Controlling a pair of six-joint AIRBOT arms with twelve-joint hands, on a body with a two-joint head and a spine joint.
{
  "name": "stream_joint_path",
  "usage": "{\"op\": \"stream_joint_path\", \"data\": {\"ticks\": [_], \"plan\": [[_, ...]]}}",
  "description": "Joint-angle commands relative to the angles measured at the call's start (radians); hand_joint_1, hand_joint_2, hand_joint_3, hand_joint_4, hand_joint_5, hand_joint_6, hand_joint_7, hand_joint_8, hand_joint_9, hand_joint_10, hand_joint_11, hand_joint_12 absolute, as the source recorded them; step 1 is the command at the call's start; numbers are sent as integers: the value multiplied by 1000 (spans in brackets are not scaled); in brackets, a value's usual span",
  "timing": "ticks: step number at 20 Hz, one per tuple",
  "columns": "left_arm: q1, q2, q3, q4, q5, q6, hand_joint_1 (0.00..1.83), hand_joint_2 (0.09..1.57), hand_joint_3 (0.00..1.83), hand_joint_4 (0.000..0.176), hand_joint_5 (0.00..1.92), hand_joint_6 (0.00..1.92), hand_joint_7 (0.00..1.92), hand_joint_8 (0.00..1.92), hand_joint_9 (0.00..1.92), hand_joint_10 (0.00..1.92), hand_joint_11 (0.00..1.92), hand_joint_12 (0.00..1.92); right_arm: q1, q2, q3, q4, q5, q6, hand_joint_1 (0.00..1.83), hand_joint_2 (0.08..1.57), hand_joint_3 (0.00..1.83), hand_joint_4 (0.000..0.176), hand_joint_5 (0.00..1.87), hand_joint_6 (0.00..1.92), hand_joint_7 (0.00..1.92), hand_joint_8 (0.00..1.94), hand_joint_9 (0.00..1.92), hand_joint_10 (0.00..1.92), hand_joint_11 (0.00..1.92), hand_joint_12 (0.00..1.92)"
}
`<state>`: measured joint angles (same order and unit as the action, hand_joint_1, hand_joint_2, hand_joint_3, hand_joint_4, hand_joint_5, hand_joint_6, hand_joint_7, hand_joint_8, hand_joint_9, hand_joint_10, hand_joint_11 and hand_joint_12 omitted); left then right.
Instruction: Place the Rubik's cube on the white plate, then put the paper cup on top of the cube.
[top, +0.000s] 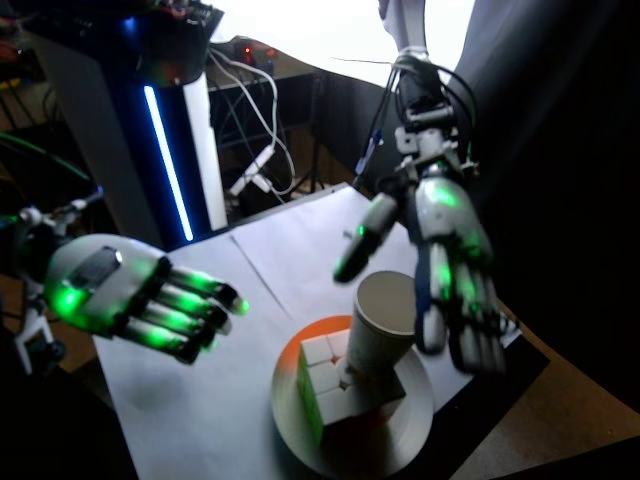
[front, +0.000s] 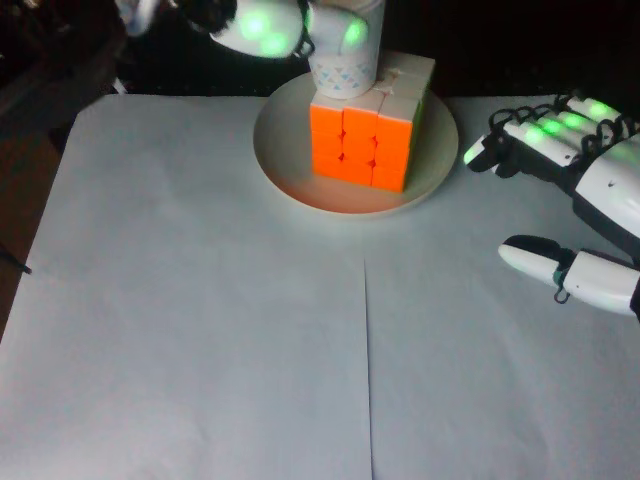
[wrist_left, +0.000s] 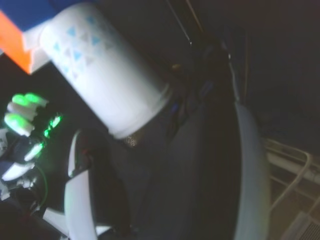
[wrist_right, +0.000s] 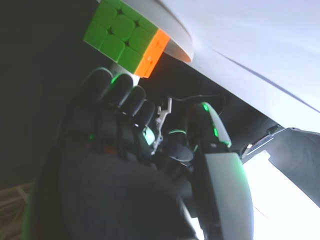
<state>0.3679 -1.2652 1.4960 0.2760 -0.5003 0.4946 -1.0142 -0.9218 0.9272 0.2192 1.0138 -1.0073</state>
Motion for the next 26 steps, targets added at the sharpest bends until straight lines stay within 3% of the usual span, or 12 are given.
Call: {"op": "stream_joint_path", "data": {"ticks": [1, 7, 8, 9, 11, 12, 13, 16, 18, 19, 22, 26], "plan": [[-9, 9, -10, -23, -143, -2, 624, 1061, 0, 176, 0, 0, 0, 0, 0, 0, 0, 0, 5, 5, 2, -9, 126, 1, 813, 1273, 0, 0, 0, 1108, 159, 1147, 154, 1369, 0, 1668], [2, 94, -96, -60, -252, 66, 612, 1062, 3, 176, 0, 0, 0, 0, 0, 0, 0, 0, 5, 30, -11, -9, 155, 1, 714, 1262, 0, 0, 11, 910, 121, 1145, 64, 1321, 0, 1549], [3, 97, -98, -61, -254, 67, 599, 1097, 16, 140, 0, 0, 0, 0, 0, 0, 0, 0, 5, 30, -11, -9, 156, 1, 664, 1272, 1, 0, 28, 765, 161, 886, 86, 1172, 0, 1397], [4, 101, -103, -63, -259, 70, 556, 1076, 3, 175, 0, 0, 0, 0, 0, 0, 0, 0, 5, 31, -12, -9, 159, 1, 676, 1271, 0, 0, 32, 659, 177, 621, 95, 973, 0, 1290], [7, 109, -111, -69, -271, 77, 542, 1053, 0, 176, 0, 0, 0, 0, 0, 0, 0, 0, 5, 34, -13, -9, 163, 1, 665, 1294, 2, 2, 17, 615, 210, 389, 94, 886, 0, 1264], [18, 133, -131, -79, -302, 86, 556, 1076, 5, 176, 0, 0, 0, 0, 0, 0, 0, 0, 5, 42, -18, -9, 176, 1, 650, 1311, 2, 31, 0, 544, 223, 219, 93, 776, 0, 1263], [35, 166, -156, -95, -348, 92, 600, 1080, 4, 176, 0, 0, 0, 0, 0, 0, 0, 0, 5, 54, -24, -9, 194, 1, 578, 1318, 1, 20, 2, 372, 223, 82, 86, 635, 0, 1165], [85, 241, -219, -136, -452, 132, 581, 1100, 10, 176, 0, 0, 0, 0, 0, 0, 0, 0, 5, 84, -38, -9, 235, 1, 424, 1313, 0, 22, 47, 55, 170, 0, 134, 301, 0, 965], [130, 283, -259, -163, -516, 154, 453, 1153, 21, 176, 0, 0, 0, 0, 0, 0, 42, 25, 5, 98, -44, -9, 263, 1, 275, 1299, 0, 62, 2, 0, 96, 1, 116, 109, 0, 660], [151, 298, -273, -178, -541, 167, 498, 1204, 28, 160, 0, 0, 0, 0, 0, 0, 28, 24, 5, 100, -45, -9, 272, 1, 199, 1323, 3, 52, 0, 0, 6, 0, 72, 50, 0, 516], [223, 353, -325, -216, -619, 206, 494, 1252, 20, 176, 0, 0, 0, 0, 0, 0, 0, 0, 5, 104, -48, -10, 303, 1, 208, 1331, 0, 43, 0, 0, 0, 0, 23, 9, 0, 298], [315, 416, -389, -281, -720, 275, 371, 1265, 10, 166, 0, 0, 0, 0, 0, 0, 15, 11, 5, 129, -57, -10, 358, 1, 191, 1419, 12, 68, 0, 0, 0, 0, 2, 1, 0, 187]]}}
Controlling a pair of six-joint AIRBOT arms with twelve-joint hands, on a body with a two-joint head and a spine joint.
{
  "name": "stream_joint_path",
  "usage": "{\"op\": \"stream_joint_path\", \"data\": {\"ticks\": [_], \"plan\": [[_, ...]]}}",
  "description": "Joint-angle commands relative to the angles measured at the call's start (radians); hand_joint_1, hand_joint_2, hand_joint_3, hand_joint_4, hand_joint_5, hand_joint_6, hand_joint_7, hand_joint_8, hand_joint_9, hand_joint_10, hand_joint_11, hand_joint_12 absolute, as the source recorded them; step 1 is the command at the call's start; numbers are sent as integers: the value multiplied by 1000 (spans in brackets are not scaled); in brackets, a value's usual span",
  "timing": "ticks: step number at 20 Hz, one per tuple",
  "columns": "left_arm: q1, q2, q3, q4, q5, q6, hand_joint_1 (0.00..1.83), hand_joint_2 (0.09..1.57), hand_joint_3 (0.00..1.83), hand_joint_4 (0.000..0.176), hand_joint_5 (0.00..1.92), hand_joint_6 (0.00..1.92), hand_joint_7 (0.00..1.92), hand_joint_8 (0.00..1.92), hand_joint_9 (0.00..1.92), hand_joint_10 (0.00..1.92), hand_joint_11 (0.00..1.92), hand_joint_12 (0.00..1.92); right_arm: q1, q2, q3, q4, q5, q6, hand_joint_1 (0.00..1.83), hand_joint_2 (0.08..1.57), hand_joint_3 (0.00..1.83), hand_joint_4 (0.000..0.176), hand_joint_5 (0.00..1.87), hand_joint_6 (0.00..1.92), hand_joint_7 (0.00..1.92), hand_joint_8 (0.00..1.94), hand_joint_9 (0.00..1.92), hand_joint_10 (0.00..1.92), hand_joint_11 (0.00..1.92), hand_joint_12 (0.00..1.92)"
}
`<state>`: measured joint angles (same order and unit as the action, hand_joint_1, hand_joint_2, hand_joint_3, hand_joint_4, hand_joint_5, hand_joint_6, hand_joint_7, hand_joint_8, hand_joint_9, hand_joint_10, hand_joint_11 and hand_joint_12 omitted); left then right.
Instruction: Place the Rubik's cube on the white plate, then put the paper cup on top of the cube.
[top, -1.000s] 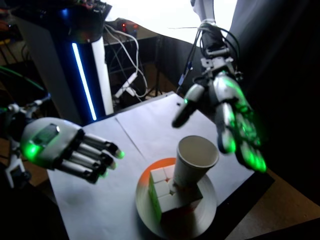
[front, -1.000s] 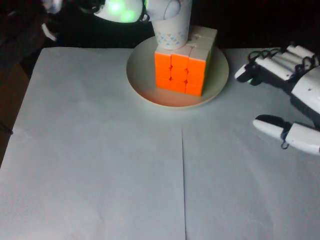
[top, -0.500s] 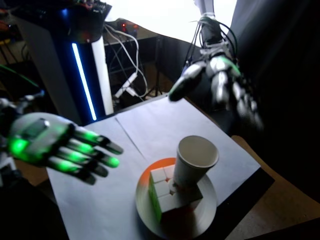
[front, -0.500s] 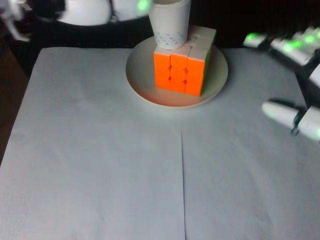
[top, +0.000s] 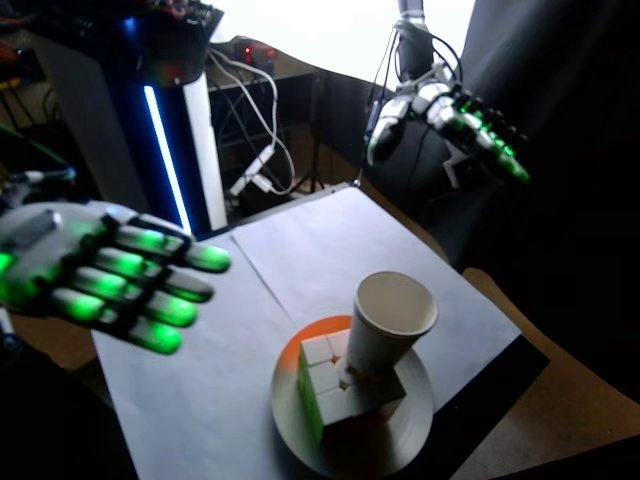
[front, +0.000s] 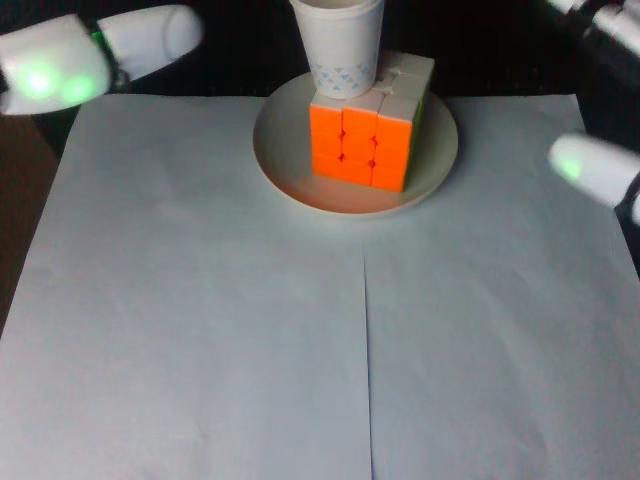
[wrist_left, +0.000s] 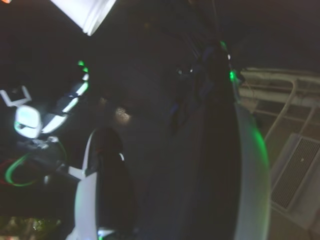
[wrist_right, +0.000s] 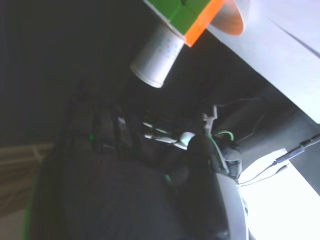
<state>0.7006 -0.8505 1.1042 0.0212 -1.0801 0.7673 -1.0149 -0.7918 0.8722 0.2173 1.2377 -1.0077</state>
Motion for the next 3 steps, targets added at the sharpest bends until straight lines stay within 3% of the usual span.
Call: {"op": "stream_joint_path", "data": {"ticks": [1, 2, 3], "plan": [[2, 14, -7, -43, -166, 11, 367, 1301, 0, 159, 0, 0, 0, 0, 0, 0, 0, 164, 6, 3, -3, -8, 141, 1, 181, 1432, 7, 28, 0, 0, 0, 0, 0, 0, 0, 150], [26, 26, -18, -61, -197, 21, 374, 1311, 0, 153, 0, 0, 0, 0, 0, 0, 0, 118, 6, 6, -3, -8, 145, 1, 159, 1403, 0, 19, 0, 0, 0, 0, 0, 0, 0, 77], [53, 40, -32, -80, -228, 38, 395, 1289, 0, 171, 0, 0, 0, 0, 0, 0, 0, 248, 6, 10, -3, -7, 152, 1, 138, 1430, 9, 16, 0, 0, 0, 0, 0, 0, 0, 71]]}}
